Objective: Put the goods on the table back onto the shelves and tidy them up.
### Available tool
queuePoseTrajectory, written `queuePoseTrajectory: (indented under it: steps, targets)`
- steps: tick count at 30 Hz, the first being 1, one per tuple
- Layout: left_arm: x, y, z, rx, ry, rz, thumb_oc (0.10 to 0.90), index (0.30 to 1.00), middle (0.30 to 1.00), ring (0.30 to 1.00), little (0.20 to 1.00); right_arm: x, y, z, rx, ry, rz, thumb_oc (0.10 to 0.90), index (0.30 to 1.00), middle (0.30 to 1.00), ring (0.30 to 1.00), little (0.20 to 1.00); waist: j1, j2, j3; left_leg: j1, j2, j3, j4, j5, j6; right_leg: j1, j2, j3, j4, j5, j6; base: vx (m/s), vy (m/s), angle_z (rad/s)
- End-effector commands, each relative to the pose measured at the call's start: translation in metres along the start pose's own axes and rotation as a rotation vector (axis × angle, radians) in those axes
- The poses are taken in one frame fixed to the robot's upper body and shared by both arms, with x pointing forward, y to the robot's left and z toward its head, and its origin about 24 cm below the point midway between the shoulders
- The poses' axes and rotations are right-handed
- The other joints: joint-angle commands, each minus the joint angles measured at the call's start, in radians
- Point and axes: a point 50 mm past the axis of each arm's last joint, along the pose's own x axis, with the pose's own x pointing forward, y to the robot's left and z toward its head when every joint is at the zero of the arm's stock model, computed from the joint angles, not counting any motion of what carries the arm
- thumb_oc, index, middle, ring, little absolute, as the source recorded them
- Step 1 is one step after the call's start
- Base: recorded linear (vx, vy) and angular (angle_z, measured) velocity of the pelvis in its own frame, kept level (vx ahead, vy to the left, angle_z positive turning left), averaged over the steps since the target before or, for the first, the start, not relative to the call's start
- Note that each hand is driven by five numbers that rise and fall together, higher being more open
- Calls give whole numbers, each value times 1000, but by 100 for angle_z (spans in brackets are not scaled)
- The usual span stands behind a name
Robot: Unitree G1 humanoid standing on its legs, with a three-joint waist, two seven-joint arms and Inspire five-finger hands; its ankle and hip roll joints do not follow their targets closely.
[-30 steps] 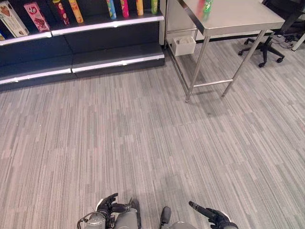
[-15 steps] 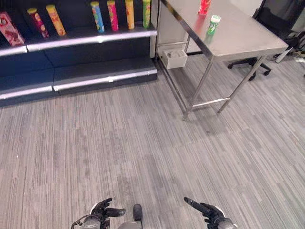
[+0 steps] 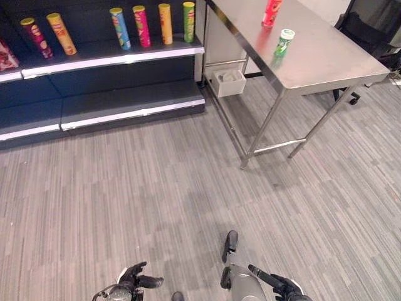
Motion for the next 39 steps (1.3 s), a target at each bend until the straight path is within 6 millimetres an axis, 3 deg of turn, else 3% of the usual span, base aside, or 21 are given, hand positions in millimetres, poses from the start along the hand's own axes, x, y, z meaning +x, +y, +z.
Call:
queuePoseTrajectory:
  steps: [1, 3, 6, 8, 10, 13, 15, 16, 18, 20, 21, 23, 25, 29, 32, 34, 36, 37, 39]
  targets:
    - [3, 5, 35, 39, -131, 5, 800, 900, 900, 900, 900, 2, -15, 25, -27, -85, -45, 800, 900, 900, 900, 900, 9, 18, 30, -32, -26, 17, 1, 11, -25, 64, 1, -26, -48, 116, 43, 468, -116, -9]
    - [3, 3, 33, 54, -126, -2, 800, 900, 900, 900, 900, 2, -15, 20, -36, -73, -42, 800, 900, 900, 900, 900, 11, 11, 10, 5, -30, 6, 1, -25, -25, 86, 0, -56, -46, 123, 31, 508, -149, 14]
    - [2, -8, 30, -2, -128, -31, 800, 900, 900, 900, 900, 1, -24, 16, -45, -62, -58, 800, 900, 900, 900, 900, -3, 39, -31, 28, 32, -30, 74, -58, -52, 114, 30, -64, -1, 82, -4, 538, -245, 45]
    - [1, -10, 31, -11, -138, -39, 800, 900, 900, 900, 900, 0, -28, 17, -42, -73, -64, 800, 900, 900, 900, 900, -6, 50, -45, 1, 62, -30, 163, -20, -84, 144, 57, -78, 0, 45, -31, 363, -247, 46]
    - [1, -9, 33, -43, -145, -37, 800, 900, 900, 900, 900, 0, -29, 19, -53, -81, -64, 800, 900, 900, 900, 900, 3, 49, -42, -68, 79, -31, 332, 63, -118, 194, 90, -88, -14, 2, -66, 263, -250, 20]
    - [0, -6, 40, -83, -172, -29, 800, 900, 900, 900, 900, 0, -31, 30, -55, -118, -72, 800, 900, 900, 900, 900, 31, 21, 16, -265, 99, -37, 736, 214, -147, 273, 111, -88, -37, -48, -124, 134, -259, 4]
    - [0, -5, 41, -90, -176, -25, 800, 900, 900, 900, 900, 0, -31, 33, -58, -124, -76, 800, 900, 900, 900, 900, 33, 9, 24, -312, 111, -23, 792, 232, -138, 286, 109, -91, -45, -59, -133, 113, -140, -9]
    - [0, -6, 41, -107, -171, -24, 800, 900, 900, 900, 900, 1, -31, 36, -74, -126, -75, 800, 900, 900, 900, 900, 58, 4, 40, -400, 95, 0, 815, 175, -107, 322, 120, -69, -59, -79, -140, 213, -60, -19]
    - [0, -8, 37, -116, -159, -26, 800, 900, 900, 900, 900, 1, -29, 36, -85, -124, -66, 800, 900, 900, 900, 900, 85, 2, 41, -476, 74, 3, 739, 135, -91, 348, 125, -43, -64, -94, -130, 277, -18, -16]
    - [0, -7, 33, -117, -151, -23, 800, 900, 900, 900, 900, 1, -27, 35, -107, -123, -60, 800, 900, 900, 900, 900, 109, 7, 37, -490, 53, -5, 580, 106, -73, 360, 129, -23, -64, -110, -116, 263, 73, -80]
    - [-1, -7, 31, -118, -146, -22, 800, 900, 900, 900, 900, 1, -27, 35, -119, -123, -57, 800, 900, 900, 900, 900, 121, 12, 34, -490, 50, -25, 443, 128, -74, 371, 131, -17, -64, -119, -108, 299, 105, -108]
    - [-1, -8, 29, -116, -141, -25, 800, 900, 900, 900, 900, 1, -27, 34, -134, -124, -60, 800, 900, 900, 900, 900, 140, 39, 30, -488, 75, -66, 205, 242, -96, 402, 162, -9, -64, -147, -100, 320, 107, -51]
    - [0, -8, 29, -112, -137, -26, 800, 900, 900, 900, 900, 1, -28, 34, -137, -124, -67, 800, 900, 900, 900, 900, 152, 52, 37, -518, 103, -71, 74, 312, -122, 439, 176, -3, -64, -183, -103, 322, 99, -35]
    - [0, -7, 19, -116, -96, -14, 800, 900, 900, 900, 900, 2, -20, 28, -178, -103, -43, 800, 900, 900, 900, 900, 151, 60, 10, -488, 119, -53, 1, 362, -134, 470, 194, 26, -64, -215, -96, 288, 139, -18]
    - [1, -1, 16, -110, -79, 7, 800, 900, 900, 900, 900, 3, -12, 29, -196, -102, -17, 800, 900, 900, 900, 900, 162, 19, -20, -452, 96, -21, 30, 327, -109, 495, 145, 54, -64, -216, -76, 313, 210, -42]
    - [1, 1, 16, -111, -76, 13, 800, 900, 900, 900, 900, 3, -9, 31, -205, -106, -10, 800, 900, 900, 900, 900, 166, 11, -25, -446, 88, -12, 39, 311, -96, 490, 129, 61, -44, -214, -72, 169, 134, -44]
    - [1, 5, 18, -114, -79, 25, 800, 900, 900, 900, 900, 4, -6, 34, -209, -112, -1, 800, 900, 900, 900, 900, 171, 3, -31, -425, 75, 17, 42, 280, -69, 456, 94, 60, 42, -209, -52, 163, 216, -20]
    - [2, 10, 22, -113, -85, 40, 800, 900, 900, 900, 900, 4, -4, 40, -197, -123, 1, 800, 900, 900, 900, 900, 161, 6, -26, -373, 57, 45, 30, 242, -36, 356, 46, 56, 236, -157, -14, 196, 311, -4]
    - [2, 15, 27, -95, -97, 51, 800, 900, 900, 900, 900, 4, -1, 43, -178, -132, 7, 800, 900, 900, 900, 900, 138, 23, -6, -328, 54, 63, 14, 218, -16, 253, 12, 51, 414, -92, -9, 143, 271, -23]
